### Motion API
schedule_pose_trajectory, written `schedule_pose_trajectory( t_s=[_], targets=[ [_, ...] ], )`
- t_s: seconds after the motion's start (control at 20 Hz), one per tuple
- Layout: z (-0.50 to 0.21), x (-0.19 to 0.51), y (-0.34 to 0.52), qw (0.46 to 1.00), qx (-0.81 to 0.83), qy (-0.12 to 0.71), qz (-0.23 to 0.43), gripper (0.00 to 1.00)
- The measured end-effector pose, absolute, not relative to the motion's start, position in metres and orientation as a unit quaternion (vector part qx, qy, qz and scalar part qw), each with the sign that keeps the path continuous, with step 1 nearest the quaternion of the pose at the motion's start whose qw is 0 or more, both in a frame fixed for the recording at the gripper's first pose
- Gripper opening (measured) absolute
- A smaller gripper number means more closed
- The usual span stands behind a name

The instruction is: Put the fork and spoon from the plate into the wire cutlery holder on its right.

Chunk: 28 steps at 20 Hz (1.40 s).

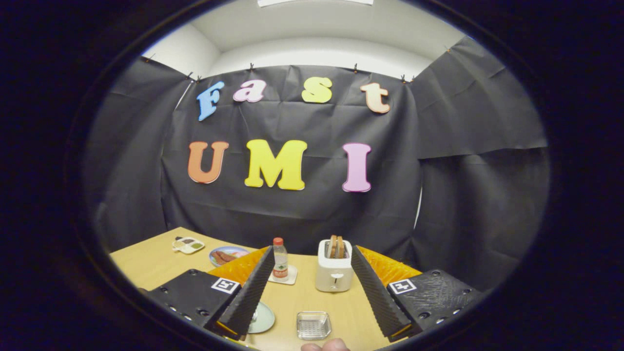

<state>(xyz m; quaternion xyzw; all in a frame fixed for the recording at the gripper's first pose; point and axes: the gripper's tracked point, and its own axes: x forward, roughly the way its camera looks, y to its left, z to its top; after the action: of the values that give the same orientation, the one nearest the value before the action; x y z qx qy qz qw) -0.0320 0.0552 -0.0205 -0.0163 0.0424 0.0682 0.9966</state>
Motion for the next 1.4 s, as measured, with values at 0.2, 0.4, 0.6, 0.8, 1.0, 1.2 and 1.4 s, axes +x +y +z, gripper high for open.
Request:
schedule_pose_trajectory(
  t_s=[0.2,0.4,0.6,0.8,1.0,1.2,1.4],
  targets=[
    [-0.067,-0.035,0.091,0.989,-0.025,0.114,0.096,0.95],
    [-0.122,-0.043,0.136,0.968,-0.038,0.205,0.144,0.95],
    [-0.178,-0.048,0.161,0.945,-0.050,0.281,0.158,0.95],
    [-0.238,-0.050,0.179,0.925,-0.065,0.344,0.149,0.95],
    [-0.288,-0.057,0.192,0.906,-0.079,0.388,0.148,0.88],
    [-0.319,-0.056,0.205,0.893,-0.087,0.415,0.149,0.71],
    [-0.341,-0.049,0.204,0.885,-0.080,0.442,0.121,0.54]
  ],
)
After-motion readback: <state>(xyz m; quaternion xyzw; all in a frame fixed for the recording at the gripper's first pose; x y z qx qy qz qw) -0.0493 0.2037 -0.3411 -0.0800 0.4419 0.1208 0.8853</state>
